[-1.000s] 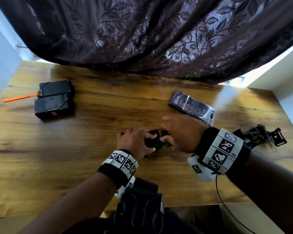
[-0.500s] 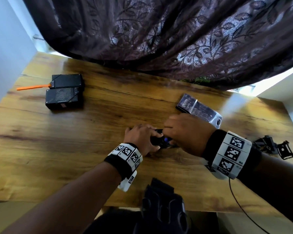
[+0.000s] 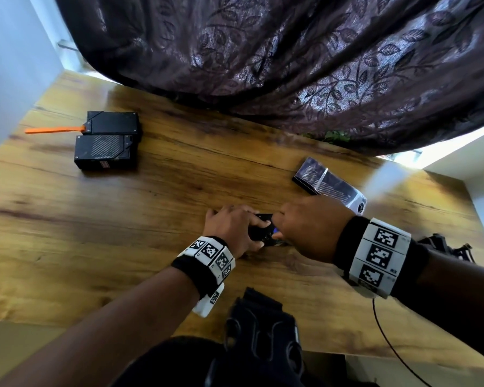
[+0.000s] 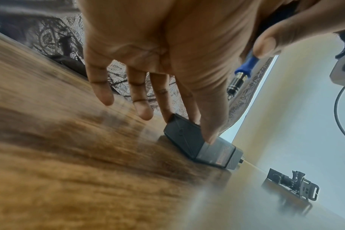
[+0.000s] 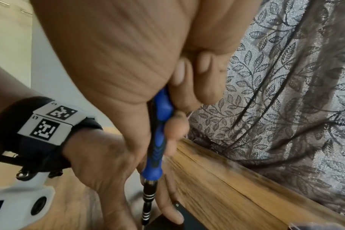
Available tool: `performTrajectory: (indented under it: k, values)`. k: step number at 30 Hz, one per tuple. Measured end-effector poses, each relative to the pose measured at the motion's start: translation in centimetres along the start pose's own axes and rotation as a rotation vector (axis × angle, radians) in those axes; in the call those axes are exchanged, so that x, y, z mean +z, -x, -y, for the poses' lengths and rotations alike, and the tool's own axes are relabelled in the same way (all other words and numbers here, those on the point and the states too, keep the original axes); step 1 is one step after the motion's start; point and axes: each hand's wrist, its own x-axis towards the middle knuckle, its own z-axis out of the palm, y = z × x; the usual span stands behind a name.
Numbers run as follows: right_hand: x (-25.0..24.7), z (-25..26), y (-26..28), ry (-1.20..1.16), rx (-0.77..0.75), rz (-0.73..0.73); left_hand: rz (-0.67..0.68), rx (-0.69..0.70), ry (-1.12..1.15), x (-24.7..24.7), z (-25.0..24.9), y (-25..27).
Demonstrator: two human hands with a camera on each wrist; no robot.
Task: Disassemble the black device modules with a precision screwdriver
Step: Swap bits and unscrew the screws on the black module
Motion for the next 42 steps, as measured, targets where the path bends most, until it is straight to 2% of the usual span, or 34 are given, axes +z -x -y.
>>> performTrajectory:
  k: [8,12,16,21,24,29,35,39,42]
  values:
    - [-0.3,0.2,-0.1,-0.069,0.006,-0.058,-0.007,-0.005,-0.003,0.1,0.1,-0.1]
    - [-0.5,0.4,-0.3,-0.045,0.044,0.023,0.002,0.011,0.0,0.1,0.2,-0.1]
    - [-0.2,-0.3,-0.2,0.015,0.105,0.042,0.003,0.009,0.02,-0.1,0.1,0.0]
    - [0.5,-0.7,0.1,-0.155,0.053,-0.003,0.017,-0.003,0.045,-0.1,0.3,0.0]
    - [0.7,-0.8,0.0,-0.202,0.111,-0.007,0.038,-0.015,0.094,-0.4,0.5,-0.2]
    - [1.0,-0.7,-0.5,-0.04,0.172,0.036,0.048,-0.022,0.115,-0.7,0.3,-0.3]
    - [1.0,-1.9,-0.2,-0.07,0.245,0.067,0.05,-0.017,0.1,-0.8,0.2,-0.1]
    - [1.0,-2.2,0.7,-0.109,0.268,-0.003,0.046,-0.009,0.094,-0.6,0.1,-0.1]
    - [1.3,-3.0,1.7,-0.24,0.317,-0.103,0.059,-0.003,0.094,-0.4,0.2,-0.1]
